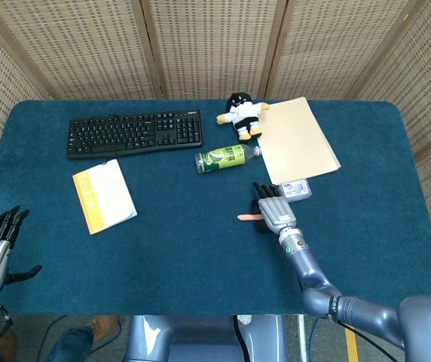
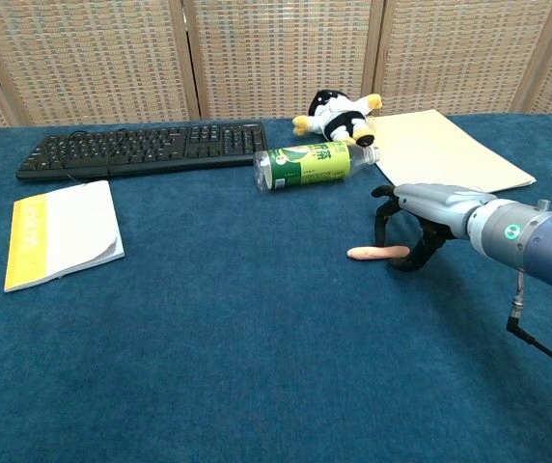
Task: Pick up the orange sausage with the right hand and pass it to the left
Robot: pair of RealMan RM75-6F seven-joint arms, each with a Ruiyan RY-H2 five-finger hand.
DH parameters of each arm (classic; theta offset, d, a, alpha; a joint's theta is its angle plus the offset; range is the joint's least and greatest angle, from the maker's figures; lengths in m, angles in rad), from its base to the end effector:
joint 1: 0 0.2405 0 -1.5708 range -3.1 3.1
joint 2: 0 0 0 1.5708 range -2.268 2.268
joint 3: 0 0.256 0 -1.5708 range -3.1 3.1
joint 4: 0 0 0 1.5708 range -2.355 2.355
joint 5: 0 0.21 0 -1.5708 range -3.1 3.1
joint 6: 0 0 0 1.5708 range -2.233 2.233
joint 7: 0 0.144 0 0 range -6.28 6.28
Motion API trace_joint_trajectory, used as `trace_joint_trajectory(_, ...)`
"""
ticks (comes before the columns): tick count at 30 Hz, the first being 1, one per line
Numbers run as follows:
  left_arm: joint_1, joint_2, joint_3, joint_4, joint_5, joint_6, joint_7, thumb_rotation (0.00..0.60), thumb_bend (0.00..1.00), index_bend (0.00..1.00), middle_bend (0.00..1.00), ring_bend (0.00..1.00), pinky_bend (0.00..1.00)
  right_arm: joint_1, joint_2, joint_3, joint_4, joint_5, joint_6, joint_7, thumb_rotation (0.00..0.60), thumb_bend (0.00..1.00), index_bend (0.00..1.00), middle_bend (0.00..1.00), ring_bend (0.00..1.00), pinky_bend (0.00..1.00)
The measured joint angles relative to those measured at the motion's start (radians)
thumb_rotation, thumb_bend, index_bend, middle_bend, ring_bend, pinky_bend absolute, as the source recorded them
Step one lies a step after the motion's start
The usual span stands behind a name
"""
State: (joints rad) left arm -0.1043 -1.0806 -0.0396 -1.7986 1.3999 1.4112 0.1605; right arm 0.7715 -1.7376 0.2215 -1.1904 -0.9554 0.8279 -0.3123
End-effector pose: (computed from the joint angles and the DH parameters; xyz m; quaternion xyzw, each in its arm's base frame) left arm -0.2897 0.1803 0.1474 -0.5970 -0.4260 -0.3479 0.5840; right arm -0.1745 -0.3680 -0.0644 0.7110 -0.4573 0.3198 0.4279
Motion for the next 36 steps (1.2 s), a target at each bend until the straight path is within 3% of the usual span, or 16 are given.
trace_joint_trajectory(7, 0.000, 0.000, 0.000, 0.001, -0.001, 0.000, -0.001, 0.600, 0.00, 0.00, 0.00, 0.00, 0.00, 0.004, -0.016, 0.003, 0.023, 0.004, -0.005, 0.012, 0.600, 0.50, 0.50, 0.00, 0.00, 0.00)
trace_joint_trajectory(20, -0.002, -0.001, 0.002, 0.003, -0.005, -0.004, -0.001, 0.600, 0.00, 0.00, 0.00, 0.00, 0.00, 0.002, -0.032, 0.013, 0.044, -0.016, 0.022, 0.036, 0.600, 0.54, 0.64, 0.08, 0.00, 0.00)
trace_joint_trajectory(26, -0.006, -0.003, 0.001, 0.004, -0.008, -0.009, 0.001, 0.600, 0.00, 0.00, 0.00, 0.00, 0.00, -0.004, -0.007, 0.025, -0.011, -0.032, 0.037, 0.058, 0.600, 0.54, 0.65, 0.10, 0.00, 0.00)
trace_joint_trajectory(36, -0.065, 0.015, -0.040, 0.024, 0.022, -0.033, 0.007, 0.600, 0.00, 0.00, 0.00, 0.00, 0.00, 0.011, 0.093, 0.110, -0.256, 0.051, 0.026, 0.080, 0.600, 0.56, 0.66, 0.11, 0.00, 0.00)
